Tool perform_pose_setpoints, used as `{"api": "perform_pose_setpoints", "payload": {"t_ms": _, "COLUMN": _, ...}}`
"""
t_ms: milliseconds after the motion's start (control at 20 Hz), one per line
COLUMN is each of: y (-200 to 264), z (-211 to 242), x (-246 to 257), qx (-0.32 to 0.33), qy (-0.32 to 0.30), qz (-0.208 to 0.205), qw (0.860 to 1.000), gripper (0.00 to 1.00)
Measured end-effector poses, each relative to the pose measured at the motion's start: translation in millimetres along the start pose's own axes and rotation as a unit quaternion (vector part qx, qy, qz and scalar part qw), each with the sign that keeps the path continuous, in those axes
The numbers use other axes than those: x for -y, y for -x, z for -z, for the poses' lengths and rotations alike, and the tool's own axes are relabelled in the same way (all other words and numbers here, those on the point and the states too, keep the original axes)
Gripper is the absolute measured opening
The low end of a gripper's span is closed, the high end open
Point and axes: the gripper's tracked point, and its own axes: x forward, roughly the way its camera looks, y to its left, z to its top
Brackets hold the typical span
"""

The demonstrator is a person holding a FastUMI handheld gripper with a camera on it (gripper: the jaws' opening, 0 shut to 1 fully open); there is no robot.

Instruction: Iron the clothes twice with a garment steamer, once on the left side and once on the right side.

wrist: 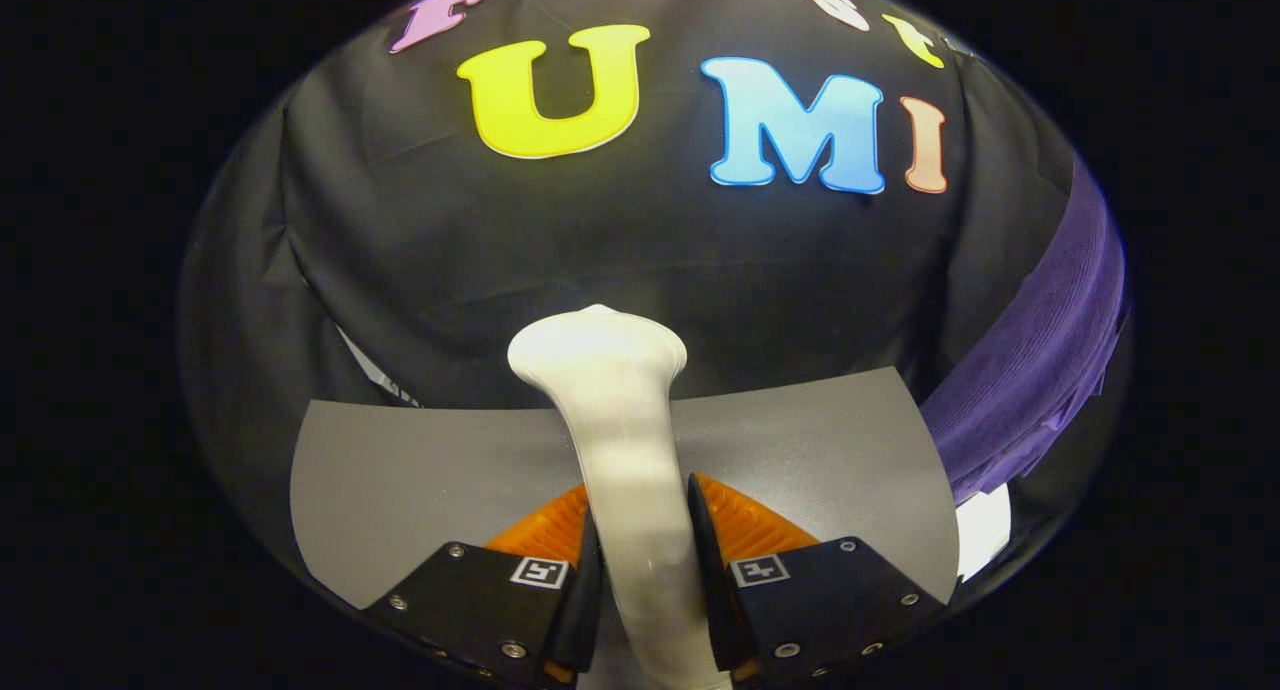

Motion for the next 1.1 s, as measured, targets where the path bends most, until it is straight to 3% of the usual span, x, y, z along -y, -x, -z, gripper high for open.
{"api": "perform_pose_setpoints", "payload": {"t_ms": 100, "y": 14, "z": -5, "x": 3, "qx": 0.029, "qy": 0.011, "qz": 0.006, "qw": 0.999, "gripper": 0.44}}
{"api": "perform_pose_setpoints", "payload": {"t_ms": 250, "y": 46, "z": -17, "x": -4, "qx": 0.093, "qy": 0.013, "qz": -0.024, "qw": 0.995, "gripper": 0.44}}
{"api": "perform_pose_setpoints", "payload": {"t_ms": 500, "y": 105, "z": -12, "x": 20, "qx": 0.169, "qy": 0.023, "qz": -0.009, "qw": 0.985, "gripper": 0.39}}
{"api": "perform_pose_setpoints", "payload": {"t_ms": 800, "y": 177, "z": 11, "x": 45, "qx": 0.242, "qy": 0.013, "qz": -0.017, "qw": 0.97, "gripper": 0.38}}
{"api": "perform_pose_setpoints", "payload": {"t_ms": 1100, "y": 242, "z": 52, "x": 86, "qx": 0.297, "qy": 0.007, "qz": 0.0, "qw": 0.955, "gripper": 0.38}}
